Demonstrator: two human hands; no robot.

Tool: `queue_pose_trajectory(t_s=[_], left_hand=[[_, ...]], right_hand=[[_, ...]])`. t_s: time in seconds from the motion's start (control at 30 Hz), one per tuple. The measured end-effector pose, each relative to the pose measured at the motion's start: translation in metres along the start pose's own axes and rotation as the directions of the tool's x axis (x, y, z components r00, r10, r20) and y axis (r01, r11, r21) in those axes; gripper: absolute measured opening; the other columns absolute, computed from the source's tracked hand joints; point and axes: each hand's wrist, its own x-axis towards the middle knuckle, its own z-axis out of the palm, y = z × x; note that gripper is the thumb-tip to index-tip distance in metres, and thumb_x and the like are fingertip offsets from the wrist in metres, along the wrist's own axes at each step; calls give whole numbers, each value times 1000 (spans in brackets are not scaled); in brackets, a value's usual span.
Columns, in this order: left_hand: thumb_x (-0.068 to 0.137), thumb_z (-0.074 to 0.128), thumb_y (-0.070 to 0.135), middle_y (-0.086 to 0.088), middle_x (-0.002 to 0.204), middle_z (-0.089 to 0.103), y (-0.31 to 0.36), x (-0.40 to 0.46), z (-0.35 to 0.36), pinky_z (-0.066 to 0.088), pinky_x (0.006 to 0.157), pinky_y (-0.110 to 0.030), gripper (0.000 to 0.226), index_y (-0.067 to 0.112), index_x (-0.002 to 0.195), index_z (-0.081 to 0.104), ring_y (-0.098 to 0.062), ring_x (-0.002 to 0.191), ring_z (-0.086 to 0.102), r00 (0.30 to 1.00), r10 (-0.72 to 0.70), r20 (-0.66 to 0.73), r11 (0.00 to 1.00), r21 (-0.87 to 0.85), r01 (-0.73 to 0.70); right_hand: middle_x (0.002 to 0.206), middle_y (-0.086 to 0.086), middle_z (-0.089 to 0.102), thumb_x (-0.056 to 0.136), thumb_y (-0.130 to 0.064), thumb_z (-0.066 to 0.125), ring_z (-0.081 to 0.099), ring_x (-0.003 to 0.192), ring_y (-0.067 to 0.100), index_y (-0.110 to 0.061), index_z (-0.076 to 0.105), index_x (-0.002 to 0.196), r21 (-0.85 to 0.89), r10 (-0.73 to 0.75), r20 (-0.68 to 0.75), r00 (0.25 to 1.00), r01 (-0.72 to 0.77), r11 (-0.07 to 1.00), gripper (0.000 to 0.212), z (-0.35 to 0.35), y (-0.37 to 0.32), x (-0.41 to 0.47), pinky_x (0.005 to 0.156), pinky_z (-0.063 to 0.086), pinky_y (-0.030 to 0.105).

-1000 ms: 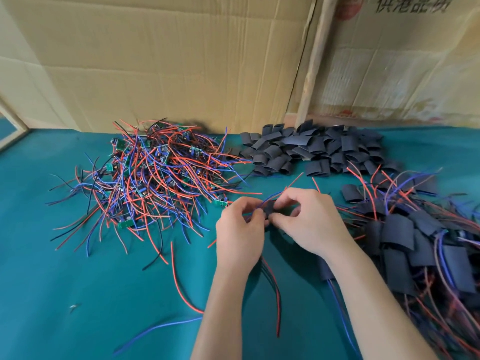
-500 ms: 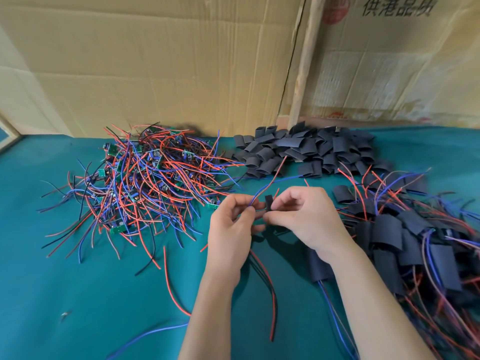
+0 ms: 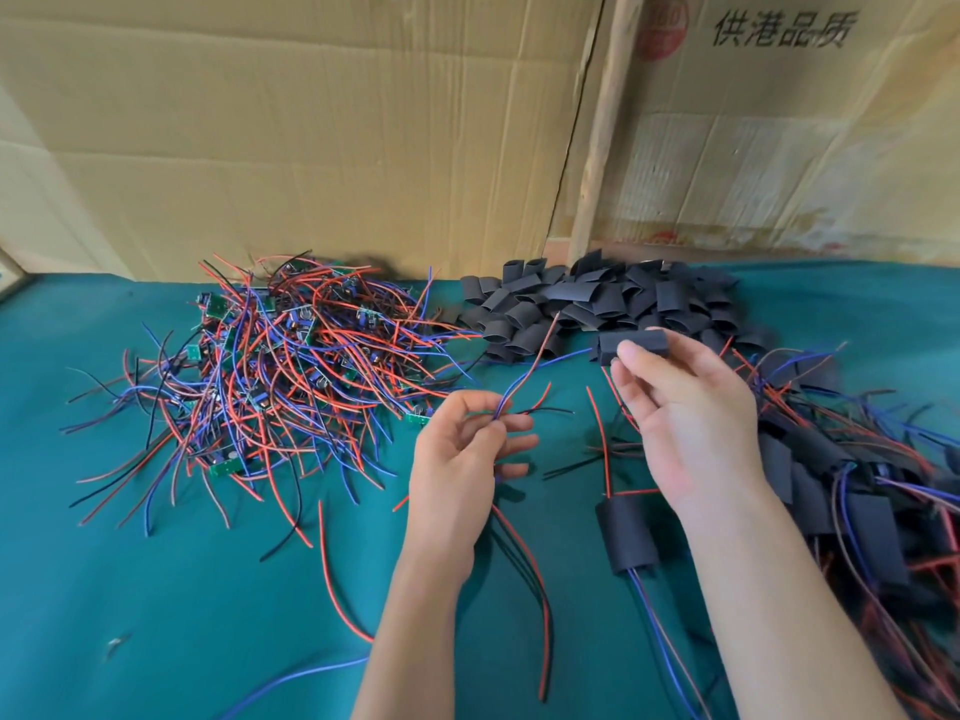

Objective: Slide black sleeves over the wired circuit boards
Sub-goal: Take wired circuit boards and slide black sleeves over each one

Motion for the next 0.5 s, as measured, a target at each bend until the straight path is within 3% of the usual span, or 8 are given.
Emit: queue_pose_trajectory(t_s=[0.3,0.5], left_hand=[[98,46,-6,-6,86,77,0,-1,1,55,59,-22,27,16,97,62,-19,78,76,999,4,48,999,41,-6],[95,45,-10,-6,81,76,-2,0,1,52,54,-20,28,11,95,64,-18,68,73,998,-5,57,998,69,1]], right_hand=[[79,3,72,85,10,69,71,78,14,-8,65,86,103,107,32,994,-109,989,18,12,7,-6,79,59,24],[82,4,72,82,7,71,71,79,14,-8,65,87,117,109,52,993,-114,987,17,9,4,-5,78,59,23]])
